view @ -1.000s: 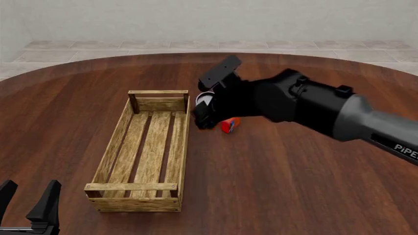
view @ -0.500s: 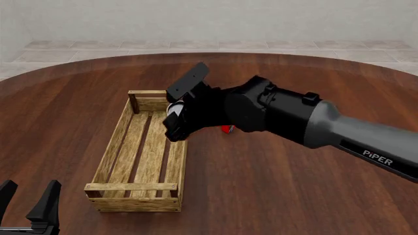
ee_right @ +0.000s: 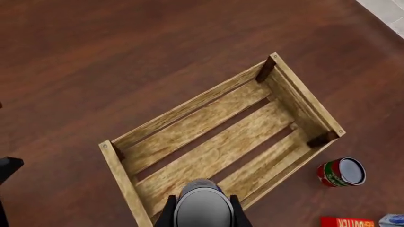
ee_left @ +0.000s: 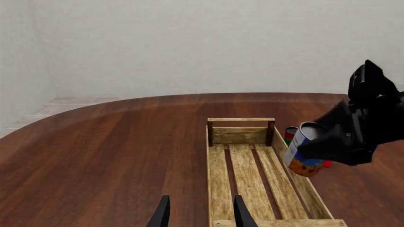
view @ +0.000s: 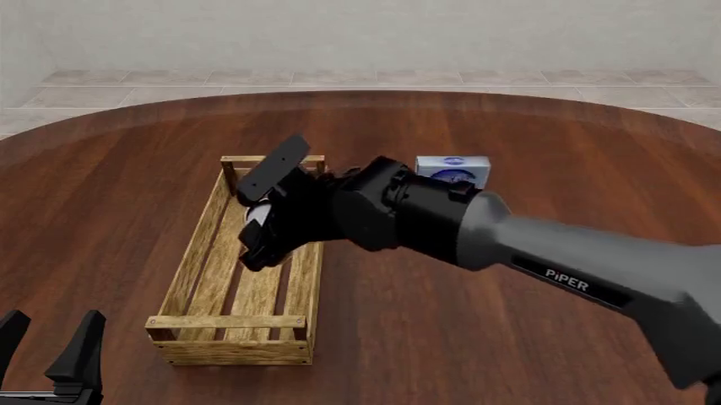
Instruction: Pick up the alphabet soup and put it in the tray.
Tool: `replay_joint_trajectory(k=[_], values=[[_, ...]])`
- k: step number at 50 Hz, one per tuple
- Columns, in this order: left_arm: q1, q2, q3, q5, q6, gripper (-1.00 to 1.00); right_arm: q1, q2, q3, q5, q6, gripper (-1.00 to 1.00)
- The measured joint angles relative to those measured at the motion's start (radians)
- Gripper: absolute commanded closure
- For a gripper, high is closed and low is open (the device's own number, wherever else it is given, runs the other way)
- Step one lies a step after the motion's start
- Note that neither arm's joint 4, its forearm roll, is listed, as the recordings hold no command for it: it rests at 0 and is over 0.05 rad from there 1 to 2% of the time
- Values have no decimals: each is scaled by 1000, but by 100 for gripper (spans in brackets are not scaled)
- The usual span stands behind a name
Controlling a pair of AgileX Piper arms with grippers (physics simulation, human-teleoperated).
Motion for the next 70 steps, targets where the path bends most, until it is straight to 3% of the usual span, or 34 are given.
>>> replay_joint_trajectory(k=[21, 70], values=[[0, 0, 0, 0, 0, -100, 44, 120, -55, -27, 17, 100], [0, 0, 0, 0, 0, -100, 30, 338, -134, -71, 54, 100]])
